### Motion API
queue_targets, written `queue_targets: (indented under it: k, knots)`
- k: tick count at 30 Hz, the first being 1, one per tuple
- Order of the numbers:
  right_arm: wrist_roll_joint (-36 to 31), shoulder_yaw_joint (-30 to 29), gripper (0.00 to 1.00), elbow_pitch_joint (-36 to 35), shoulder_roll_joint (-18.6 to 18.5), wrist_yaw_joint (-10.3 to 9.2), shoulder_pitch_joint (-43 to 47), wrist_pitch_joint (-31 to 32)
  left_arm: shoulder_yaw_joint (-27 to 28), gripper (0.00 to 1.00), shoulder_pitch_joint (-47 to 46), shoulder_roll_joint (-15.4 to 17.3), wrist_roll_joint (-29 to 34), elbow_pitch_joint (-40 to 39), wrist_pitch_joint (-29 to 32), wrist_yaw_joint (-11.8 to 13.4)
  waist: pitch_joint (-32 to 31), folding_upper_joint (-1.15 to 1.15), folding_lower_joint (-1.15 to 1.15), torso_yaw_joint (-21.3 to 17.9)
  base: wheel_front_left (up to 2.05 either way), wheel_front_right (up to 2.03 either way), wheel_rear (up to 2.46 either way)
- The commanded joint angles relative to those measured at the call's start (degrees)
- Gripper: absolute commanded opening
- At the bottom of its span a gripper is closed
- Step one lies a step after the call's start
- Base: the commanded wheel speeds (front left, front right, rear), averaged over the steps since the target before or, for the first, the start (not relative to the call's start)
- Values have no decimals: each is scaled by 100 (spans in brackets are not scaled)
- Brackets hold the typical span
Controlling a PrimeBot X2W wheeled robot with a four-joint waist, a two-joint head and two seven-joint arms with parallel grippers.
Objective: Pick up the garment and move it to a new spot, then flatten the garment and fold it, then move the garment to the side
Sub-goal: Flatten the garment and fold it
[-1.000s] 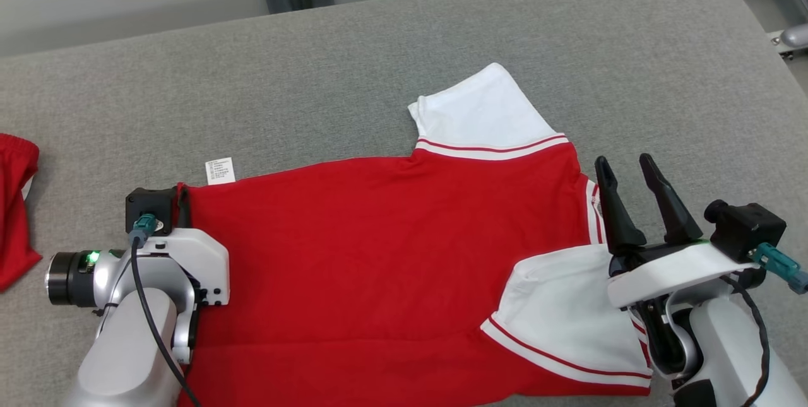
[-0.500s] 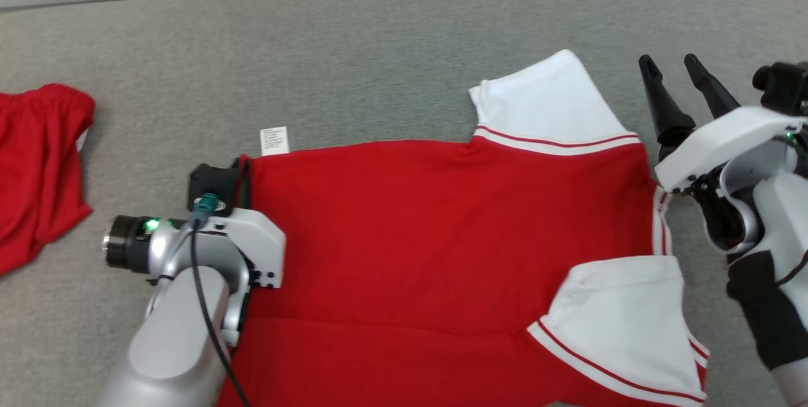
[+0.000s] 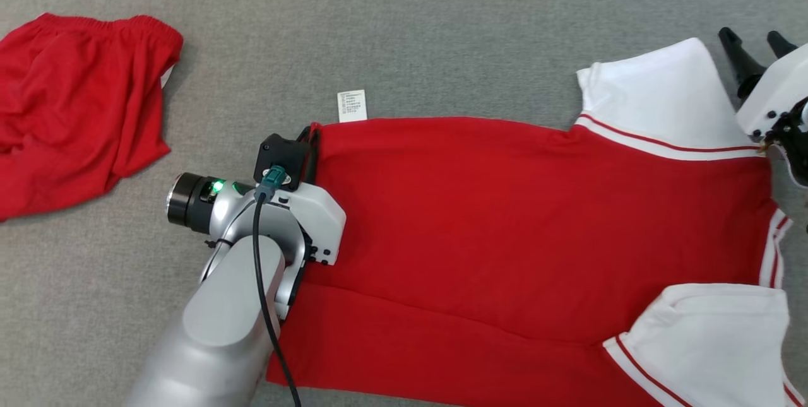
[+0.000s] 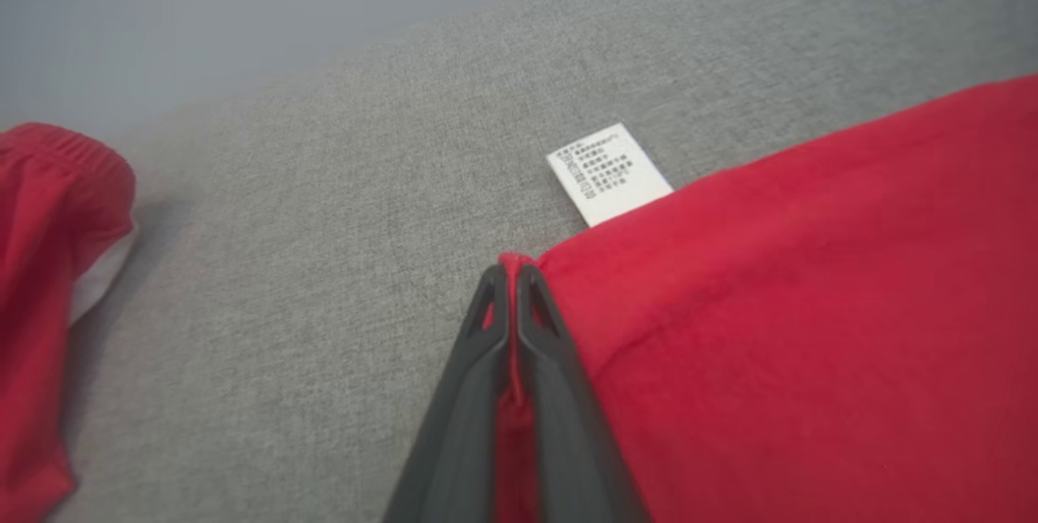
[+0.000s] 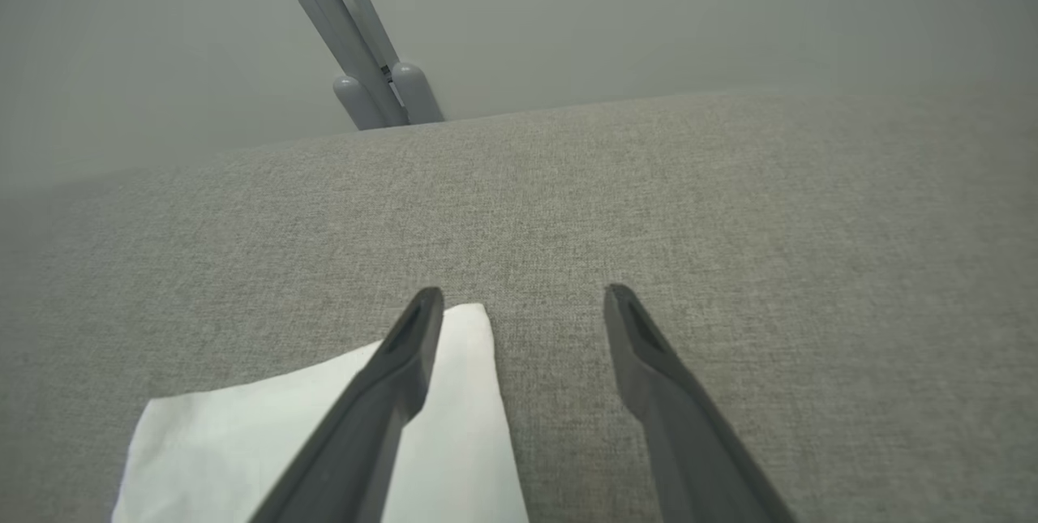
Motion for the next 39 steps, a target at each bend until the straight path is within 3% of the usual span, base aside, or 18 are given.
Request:
queue_targets:
  k: [1, 17, 18, 19, 28, 39]
  knots:
    - [39, 56, 100, 81, -28, 9, -110, 18, -10, 0, -124, 3, -30, 54, -38, -14, 117, 0, 0, 119, 0, 0, 0]
    - [392, 845, 100, 634, -66, 9, -590, 178, -333, 0, -503, -102, -223, 482, -246, -45, 362, 0, 0, 251, 0, 0, 0]
    - [392, 902, 96, 625, -74, 9, -606, 132, -348, 0, -516, -105, -243, 503, -257, -44, 365, 0, 0, 251, 0, 0, 0]
    - [409, 964, 0, 614, -83, 9, -620, 84, -361, 0, -523, -107, -255, 520, -277, -41, 368, 0, 0, 251, 0, 0, 0]
    - [603, 1329, 0, 550, -154, 8, -662, -220, -427, 0, -632, -114, -376, 719, -363, 10, 333, 0, 0, 213, 0, 0, 0]
    - [668, 1872, 0, 373, -251, 6, -905, -1146, -396, 0, -833, 30, -461, 1076, -485, -3, 195, 0, 0, 14, 0, 0, 0]
